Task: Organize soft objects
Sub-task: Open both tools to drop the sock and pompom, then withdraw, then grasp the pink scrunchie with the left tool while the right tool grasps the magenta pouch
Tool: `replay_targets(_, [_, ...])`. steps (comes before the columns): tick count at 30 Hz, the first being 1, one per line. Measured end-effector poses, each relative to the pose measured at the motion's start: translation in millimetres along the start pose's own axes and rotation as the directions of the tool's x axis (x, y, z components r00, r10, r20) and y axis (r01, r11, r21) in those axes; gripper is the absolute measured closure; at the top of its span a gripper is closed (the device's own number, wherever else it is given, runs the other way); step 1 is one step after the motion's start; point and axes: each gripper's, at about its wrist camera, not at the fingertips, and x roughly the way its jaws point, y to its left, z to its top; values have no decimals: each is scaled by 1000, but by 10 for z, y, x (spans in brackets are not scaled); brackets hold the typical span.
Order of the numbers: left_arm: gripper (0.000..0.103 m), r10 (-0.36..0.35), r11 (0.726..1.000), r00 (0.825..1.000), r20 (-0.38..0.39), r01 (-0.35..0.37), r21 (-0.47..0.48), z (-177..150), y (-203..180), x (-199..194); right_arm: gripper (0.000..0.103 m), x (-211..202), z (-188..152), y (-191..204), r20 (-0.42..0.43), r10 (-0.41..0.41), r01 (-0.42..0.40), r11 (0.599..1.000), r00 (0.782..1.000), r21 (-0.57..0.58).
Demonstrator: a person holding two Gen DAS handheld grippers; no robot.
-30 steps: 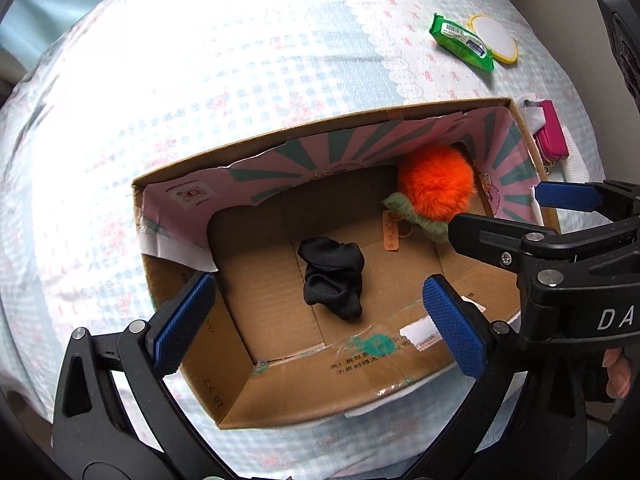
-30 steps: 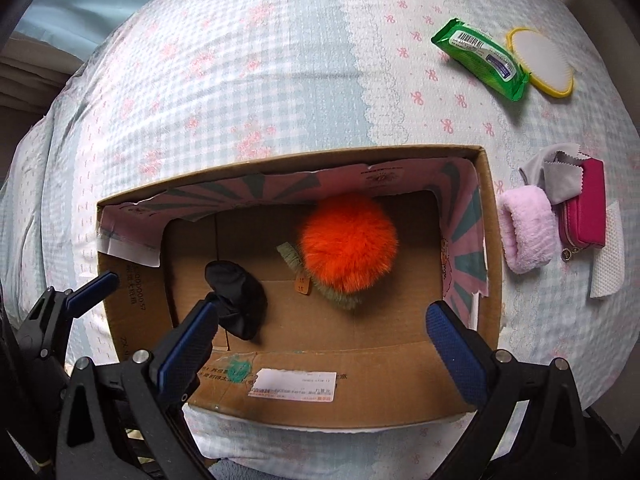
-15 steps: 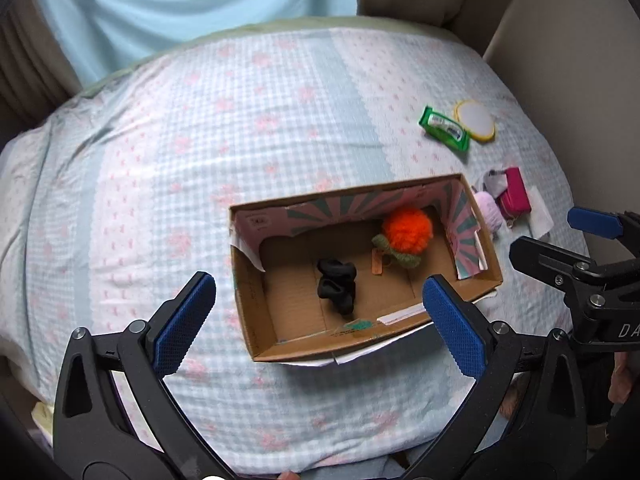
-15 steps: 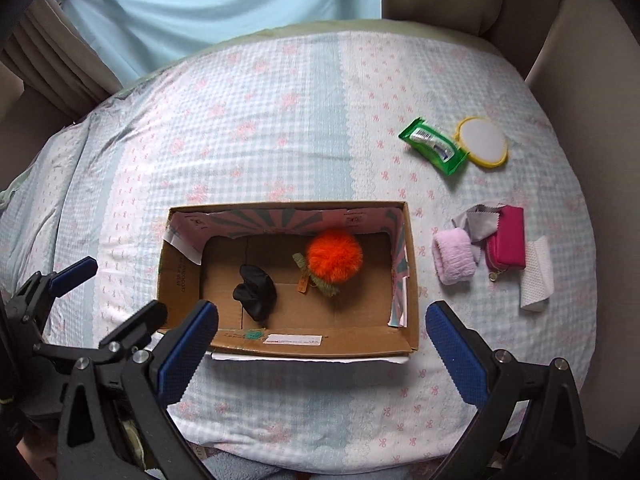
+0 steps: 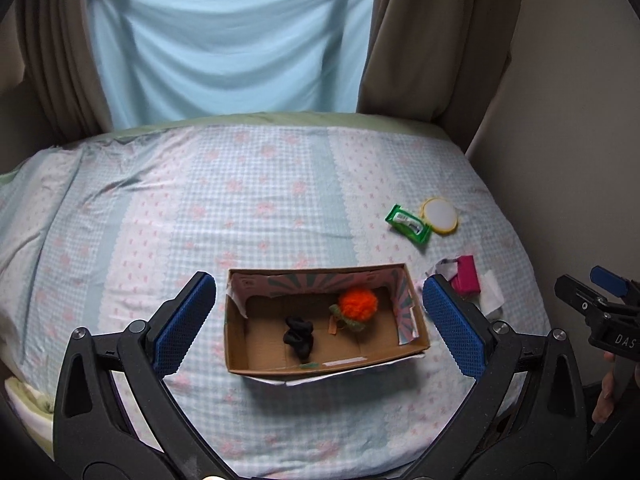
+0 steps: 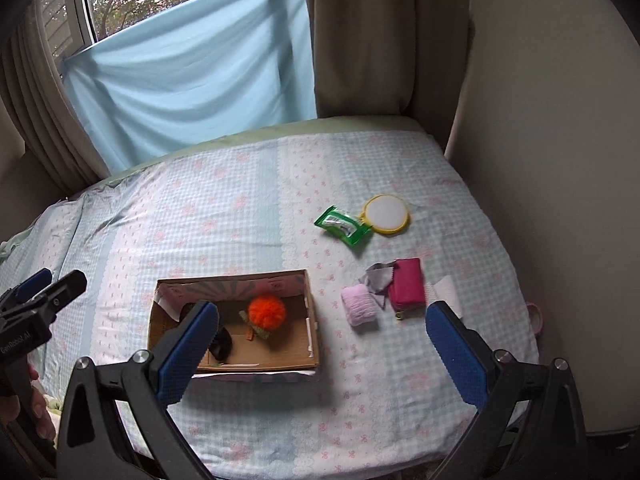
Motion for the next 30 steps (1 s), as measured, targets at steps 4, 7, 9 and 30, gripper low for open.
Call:
replay_targets(4, [0,-1,1000,1000,18,1,-6,46,-352,-33,0,-30,-53,-329,4,7,-7,1000,1000,-11])
replay_targets(7, [0,-4,1000,1000,18,4,-5,54,-663,-3,0,-10,-56,-562,0,25,-25,999,1000,-21])
replay_targets(9, [0,-5,1000,1000,15,5,-8,51,-872,30,0,23,-40,-720,-6,31,-31,999,999,-27])
replay_targets(30, [0,42,994,988,-149,-57,-93,-352,-2499,1403,0,1489,401,-1901,-143,156,-180,969,977,-171])
